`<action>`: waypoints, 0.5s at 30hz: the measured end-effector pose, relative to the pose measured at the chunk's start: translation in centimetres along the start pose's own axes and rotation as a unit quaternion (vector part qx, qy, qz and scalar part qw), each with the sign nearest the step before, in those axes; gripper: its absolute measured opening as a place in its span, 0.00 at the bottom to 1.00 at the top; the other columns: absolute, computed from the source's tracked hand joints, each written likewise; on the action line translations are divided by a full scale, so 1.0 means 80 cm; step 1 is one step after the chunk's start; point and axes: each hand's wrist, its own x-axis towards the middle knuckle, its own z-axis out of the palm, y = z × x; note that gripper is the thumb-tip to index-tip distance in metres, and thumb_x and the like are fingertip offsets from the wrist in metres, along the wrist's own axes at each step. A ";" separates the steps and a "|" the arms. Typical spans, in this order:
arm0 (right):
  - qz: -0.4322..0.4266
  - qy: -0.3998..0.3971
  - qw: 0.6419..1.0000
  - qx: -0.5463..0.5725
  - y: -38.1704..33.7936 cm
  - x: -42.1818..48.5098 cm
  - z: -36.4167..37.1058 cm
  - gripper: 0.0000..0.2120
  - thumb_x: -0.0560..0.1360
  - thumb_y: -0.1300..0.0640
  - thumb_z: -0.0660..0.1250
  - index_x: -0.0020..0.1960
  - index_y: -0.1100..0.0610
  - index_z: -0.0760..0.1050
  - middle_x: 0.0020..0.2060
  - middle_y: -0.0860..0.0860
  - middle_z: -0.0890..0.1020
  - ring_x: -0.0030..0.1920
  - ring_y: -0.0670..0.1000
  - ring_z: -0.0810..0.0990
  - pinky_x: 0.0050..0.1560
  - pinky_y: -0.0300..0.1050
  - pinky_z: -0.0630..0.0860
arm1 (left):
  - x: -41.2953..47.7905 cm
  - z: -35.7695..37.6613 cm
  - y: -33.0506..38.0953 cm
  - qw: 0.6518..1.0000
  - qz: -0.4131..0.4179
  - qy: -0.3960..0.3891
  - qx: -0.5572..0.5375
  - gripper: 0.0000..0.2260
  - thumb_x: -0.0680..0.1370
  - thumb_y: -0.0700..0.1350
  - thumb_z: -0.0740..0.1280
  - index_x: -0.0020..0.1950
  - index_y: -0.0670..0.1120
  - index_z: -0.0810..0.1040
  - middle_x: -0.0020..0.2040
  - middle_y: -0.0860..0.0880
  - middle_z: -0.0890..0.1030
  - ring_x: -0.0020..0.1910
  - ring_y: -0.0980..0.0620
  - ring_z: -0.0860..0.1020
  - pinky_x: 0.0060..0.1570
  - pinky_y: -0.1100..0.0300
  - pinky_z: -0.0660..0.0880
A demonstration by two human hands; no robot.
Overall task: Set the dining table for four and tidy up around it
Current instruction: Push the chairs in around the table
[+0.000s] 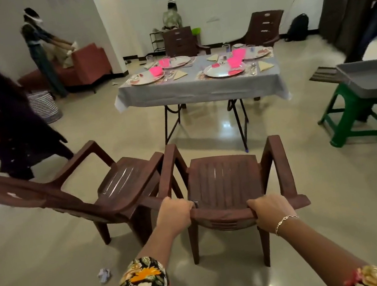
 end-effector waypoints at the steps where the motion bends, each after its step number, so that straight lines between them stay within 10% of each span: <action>1: 0.011 0.001 1.000 -0.005 -0.001 0.002 -0.002 0.09 0.73 0.57 0.59 0.53 0.52 0.73 0.49 0.50 0.81 0.51 0.54 0.79 0.45 0.43 0.73 | 0.003 0.000 -0.003 1.000 0.007 0.000 0.002 0.11 0.74 0.42 0.60 0.51 0.50 0.79 0.47 0.52 0.82 0.50 0.50 0.79 0.53 0.58 0.70; 15: 0.141 0.041 0.989 -0.015 -0.004 0.034 0.005 0.21 0.71 0.62 0.56 0.57 0.44 0.75 0.48 0.43 0.81 0.54 0.46 0.77 0.48 0.39 0.73 | 0.044 -0.003 -0.037 0.989 0.146 -0.025 -0.011 0.10 0.75 0.37 0.58 0.54 0.43 0.75 0.53 0.43 0.80 0.53 0.41 0.78 0.49 0.51 0.72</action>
